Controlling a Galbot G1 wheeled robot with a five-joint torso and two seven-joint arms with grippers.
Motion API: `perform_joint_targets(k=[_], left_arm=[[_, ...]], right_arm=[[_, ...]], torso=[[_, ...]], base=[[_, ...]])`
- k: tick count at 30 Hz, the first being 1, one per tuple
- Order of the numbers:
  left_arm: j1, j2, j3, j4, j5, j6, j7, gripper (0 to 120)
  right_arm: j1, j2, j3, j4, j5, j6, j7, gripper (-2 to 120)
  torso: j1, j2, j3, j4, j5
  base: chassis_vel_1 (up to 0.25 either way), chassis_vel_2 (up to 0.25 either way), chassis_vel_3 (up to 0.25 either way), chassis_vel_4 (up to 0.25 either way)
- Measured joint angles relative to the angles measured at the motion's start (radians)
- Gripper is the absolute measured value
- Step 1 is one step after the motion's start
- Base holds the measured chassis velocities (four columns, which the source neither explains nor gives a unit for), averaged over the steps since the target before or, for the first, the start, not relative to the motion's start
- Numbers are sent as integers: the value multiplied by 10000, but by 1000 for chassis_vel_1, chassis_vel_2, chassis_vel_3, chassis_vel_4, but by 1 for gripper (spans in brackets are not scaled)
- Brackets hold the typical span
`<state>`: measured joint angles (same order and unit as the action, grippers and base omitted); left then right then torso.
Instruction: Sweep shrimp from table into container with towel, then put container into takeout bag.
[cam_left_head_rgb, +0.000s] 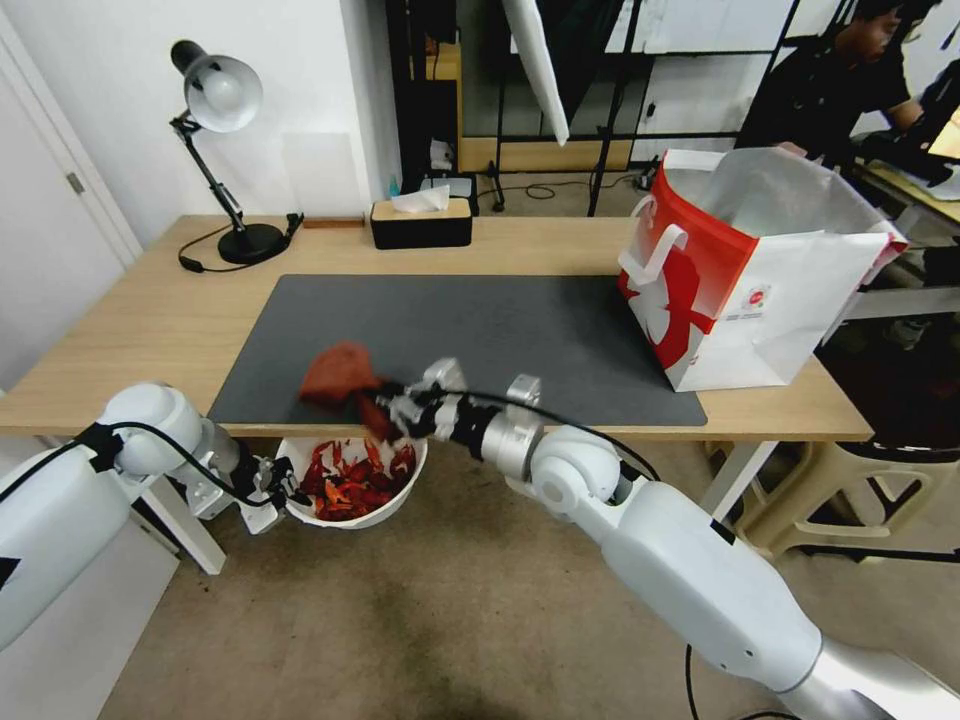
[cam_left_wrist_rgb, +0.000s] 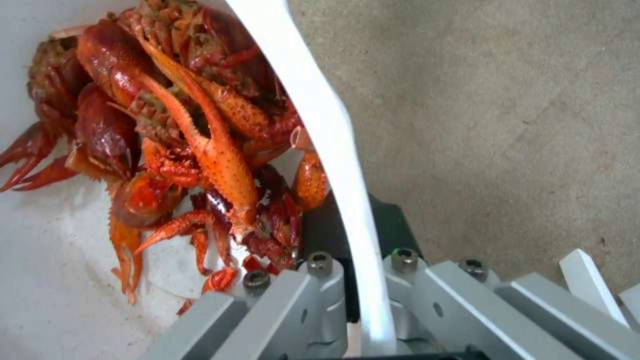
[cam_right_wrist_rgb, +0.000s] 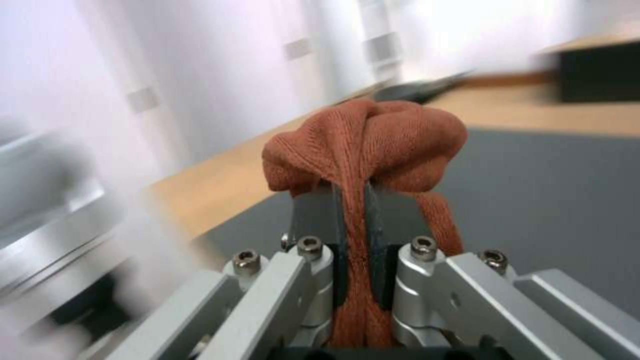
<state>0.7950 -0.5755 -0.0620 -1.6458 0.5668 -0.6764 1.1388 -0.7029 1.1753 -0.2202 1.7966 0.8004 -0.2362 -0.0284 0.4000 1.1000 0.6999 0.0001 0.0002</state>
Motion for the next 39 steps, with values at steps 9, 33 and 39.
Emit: perform_joint_targets(k=[9,33,39], left_arm=[[54,-88,118,-40,35,30,5,0],[-64,-337,346,81,38,36,6,0],[5,-350,346,25,84,37,10,0]], right_arm=[[-476,-44,1282,273,-2121,-1735,4947,4],[-469,-316,1803,1005,-1567,-3780,5793,77],[-705,-371,1996,1174,-1510,-3479,5768,93]], torso=[[0,0,0,-3,-1],[0,0,1,0,-2],[0,0,1,-1,0]], base=[[0,0,0,0],[0,0,0,0],[0,0,0,0]])
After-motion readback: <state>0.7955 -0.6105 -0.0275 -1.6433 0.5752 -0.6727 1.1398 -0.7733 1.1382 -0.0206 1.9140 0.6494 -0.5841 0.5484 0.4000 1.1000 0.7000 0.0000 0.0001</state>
